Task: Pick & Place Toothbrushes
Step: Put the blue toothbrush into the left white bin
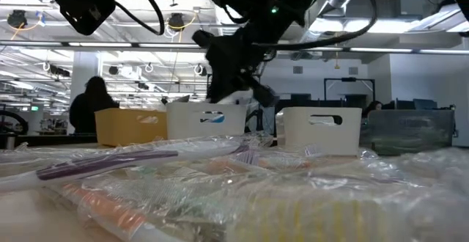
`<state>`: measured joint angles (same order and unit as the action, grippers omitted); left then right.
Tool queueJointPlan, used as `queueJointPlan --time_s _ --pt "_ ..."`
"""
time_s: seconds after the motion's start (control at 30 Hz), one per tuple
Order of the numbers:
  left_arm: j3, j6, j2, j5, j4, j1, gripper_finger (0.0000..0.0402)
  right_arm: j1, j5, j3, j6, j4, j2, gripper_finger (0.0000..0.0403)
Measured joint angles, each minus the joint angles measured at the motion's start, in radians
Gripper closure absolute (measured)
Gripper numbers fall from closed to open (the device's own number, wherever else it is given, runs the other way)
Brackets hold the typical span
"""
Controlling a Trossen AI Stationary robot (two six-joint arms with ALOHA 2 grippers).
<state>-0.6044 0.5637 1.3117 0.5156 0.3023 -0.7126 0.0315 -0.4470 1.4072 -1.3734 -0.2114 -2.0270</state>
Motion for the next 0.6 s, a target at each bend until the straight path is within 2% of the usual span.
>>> queueJointPlan --time_s 0.1,0.33,0.6 --pt "0.0 -0.013 0.0 0.0 -0.001 -0.007 0.0193 0.012 -0.029 -0.008 -0.027 0.021 -0.011 0.0397" --pt "0.0 -0.014 0.0 0.0 -0.001 -0.007 0.0193 0.028 -0.025 -0.004 -0.104 0.068 -0.007 0.0397" --pt "0.0 -0.013 0.0 0.0 0.008 -0.007 0.0193 0.019 0.031 -0.004 -0.103 0.07 -0.007 0.0393"
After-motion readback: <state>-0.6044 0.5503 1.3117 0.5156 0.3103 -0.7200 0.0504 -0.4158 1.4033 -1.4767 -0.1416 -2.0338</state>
